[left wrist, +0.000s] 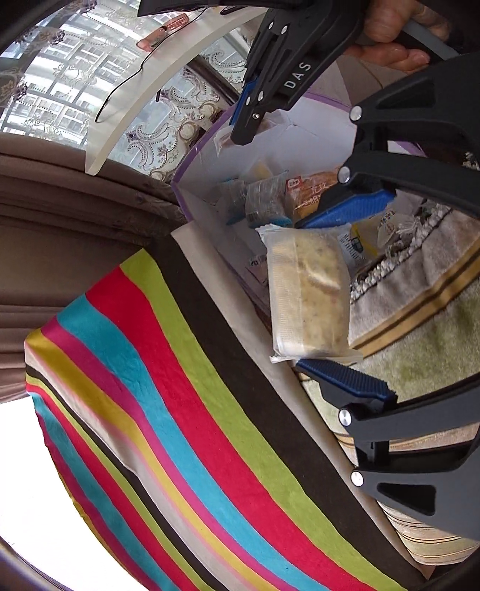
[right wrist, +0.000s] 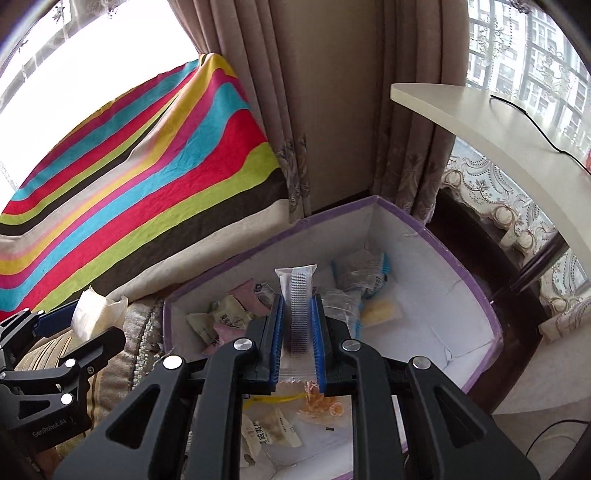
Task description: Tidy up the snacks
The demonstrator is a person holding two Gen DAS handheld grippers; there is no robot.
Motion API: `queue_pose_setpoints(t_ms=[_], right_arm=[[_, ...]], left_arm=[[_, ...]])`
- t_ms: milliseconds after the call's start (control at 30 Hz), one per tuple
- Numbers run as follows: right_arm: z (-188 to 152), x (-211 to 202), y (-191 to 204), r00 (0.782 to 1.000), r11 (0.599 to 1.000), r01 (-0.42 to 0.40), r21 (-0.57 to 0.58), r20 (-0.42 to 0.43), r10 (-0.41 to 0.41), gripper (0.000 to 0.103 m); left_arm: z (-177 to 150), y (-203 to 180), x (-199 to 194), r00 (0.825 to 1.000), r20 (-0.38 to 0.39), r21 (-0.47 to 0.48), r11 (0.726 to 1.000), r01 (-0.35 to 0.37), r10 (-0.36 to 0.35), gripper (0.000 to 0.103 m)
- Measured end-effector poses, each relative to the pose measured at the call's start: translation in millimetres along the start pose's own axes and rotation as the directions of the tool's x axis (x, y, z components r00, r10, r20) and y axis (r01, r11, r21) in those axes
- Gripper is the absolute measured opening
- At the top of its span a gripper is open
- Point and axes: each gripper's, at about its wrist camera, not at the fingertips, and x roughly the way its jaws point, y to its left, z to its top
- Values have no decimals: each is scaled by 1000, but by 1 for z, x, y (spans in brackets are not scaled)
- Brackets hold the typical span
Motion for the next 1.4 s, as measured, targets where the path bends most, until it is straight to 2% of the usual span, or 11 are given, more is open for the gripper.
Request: queue_pose_setpoints(t_ms=[133,200,267,333,433,667,1000,1400], right_arm=[[-5,-3,-7,1000,1000,7,10,-6,-7,20],[-7,-5,-9,1000,1000,14,17,-12,-14,27],[-11,-11,-10,1000,999,29,26,-6,-29,49],[-16,-18,-9,999,998,50,29,4,-51,66],[-27,-24,-6,997,997,75,15,-1,-75,75],[-51,-28,-4,996,997,80,18,-42,-79,77],[-54,-27,-2,995,996,84,18,-52,-83,77],[-54,-25,-3,995,997,80,18,-60,-79,77]], left_arm=[[-2,-11,2,1000,-14,18,1000,15,-15,77],[-4,-14,3,1000,-24,19,1000,18,-18,78],[-8,-16,2,999,-37,16,999,33,-32,79],[-14,-14,0,998,-49,8,999,39,-39,81],[-27,-11,-4,996,-77,-16,999,37,-38,85],[-48,-12,-12,995,-94,-19,1000,18,-20,101],[-51,-21,-4,993,-118,22,999,-23,25,101],[-51,-22,-4,993,-117,19,1000,-22,24,101]])
